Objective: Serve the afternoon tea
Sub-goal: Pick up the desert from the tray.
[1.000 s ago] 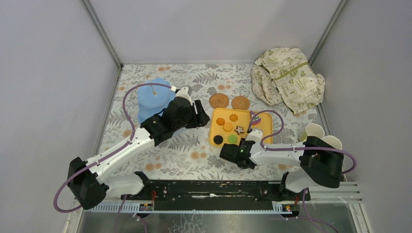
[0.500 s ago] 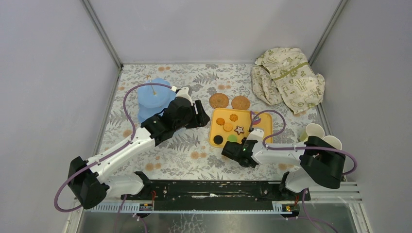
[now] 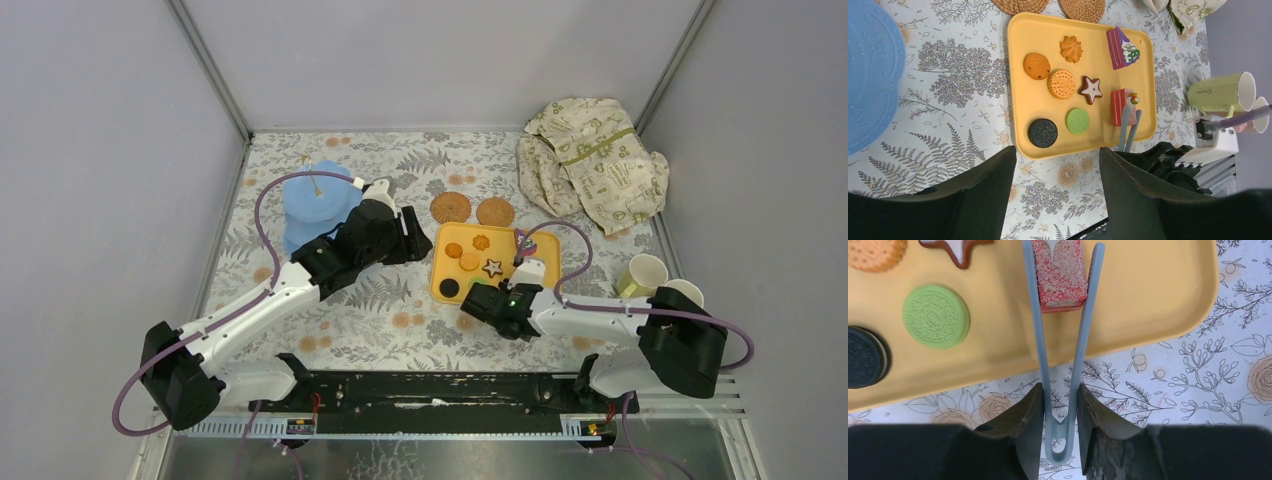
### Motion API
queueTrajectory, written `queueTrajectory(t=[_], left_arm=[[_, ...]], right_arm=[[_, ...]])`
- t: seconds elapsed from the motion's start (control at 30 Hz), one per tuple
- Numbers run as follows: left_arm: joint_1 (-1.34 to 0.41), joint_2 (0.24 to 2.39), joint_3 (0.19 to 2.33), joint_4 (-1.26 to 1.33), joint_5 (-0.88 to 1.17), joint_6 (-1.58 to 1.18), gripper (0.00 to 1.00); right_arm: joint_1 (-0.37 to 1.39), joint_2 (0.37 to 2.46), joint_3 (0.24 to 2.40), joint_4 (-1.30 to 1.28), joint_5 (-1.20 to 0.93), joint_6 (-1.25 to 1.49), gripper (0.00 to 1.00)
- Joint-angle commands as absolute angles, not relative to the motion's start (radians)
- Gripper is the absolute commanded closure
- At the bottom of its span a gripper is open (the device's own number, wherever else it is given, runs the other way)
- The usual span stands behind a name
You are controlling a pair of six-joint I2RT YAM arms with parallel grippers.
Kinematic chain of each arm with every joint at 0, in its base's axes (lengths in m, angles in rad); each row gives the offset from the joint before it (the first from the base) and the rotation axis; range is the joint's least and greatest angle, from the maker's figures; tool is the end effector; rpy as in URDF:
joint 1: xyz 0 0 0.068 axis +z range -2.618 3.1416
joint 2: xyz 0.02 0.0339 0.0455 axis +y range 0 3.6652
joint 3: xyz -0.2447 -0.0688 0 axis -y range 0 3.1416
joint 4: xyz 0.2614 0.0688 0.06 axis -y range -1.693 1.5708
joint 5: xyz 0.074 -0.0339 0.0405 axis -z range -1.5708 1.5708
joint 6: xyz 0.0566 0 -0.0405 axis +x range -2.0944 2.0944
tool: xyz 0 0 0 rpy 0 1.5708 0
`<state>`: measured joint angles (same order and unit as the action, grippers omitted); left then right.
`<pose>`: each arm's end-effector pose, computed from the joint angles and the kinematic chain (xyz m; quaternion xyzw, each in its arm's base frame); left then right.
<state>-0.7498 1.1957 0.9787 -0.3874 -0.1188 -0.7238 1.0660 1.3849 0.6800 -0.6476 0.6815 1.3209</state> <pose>0.2283 -0.2034 0.2695 -0.0161 0.8842 -0.2727 0.3788 0.1465 0.1913 0.1152 0.1552 0.9247 -0.0270 0.3467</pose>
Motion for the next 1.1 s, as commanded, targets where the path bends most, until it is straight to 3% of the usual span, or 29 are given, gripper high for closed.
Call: queueTrajectory(t=[0.0, 0.13, 0.43, 0.8, 1.07], left_arm=[[-0.741, 1.198, 0.98, -0.325, -0.114, -0.724, 0.31], [-0.741, 1.197, 0.985, -0.325, -0.114, -0.724, 0.31], [-0.732, 1.198, 1.016, -0.337, -0.131, -0.714, 0.31], [-0.691, 1.185, 1.049, -0.346, -0.14, -0.698, 0.3], [-0.642, 1.147, 1.069, -0.343, -0.163, -0.696, 0.29]], right_arm=[[1.02, 1.313, 0.715, -0.675, 0.651, 1.273, 0.66], [0.982, 1.26, 0.688, -0.632, 0.602, 1.217, 0.75], [0.976, 1.255, 0.748, -0.655, 0.574, 1.121, 0.86], [1.006, 1.206, 0.771, -0.695, 0.581, 1.093, 0.94], [1.098, 1.233, 0.872, -0.76, 0.626, 1.089, 0.95]])
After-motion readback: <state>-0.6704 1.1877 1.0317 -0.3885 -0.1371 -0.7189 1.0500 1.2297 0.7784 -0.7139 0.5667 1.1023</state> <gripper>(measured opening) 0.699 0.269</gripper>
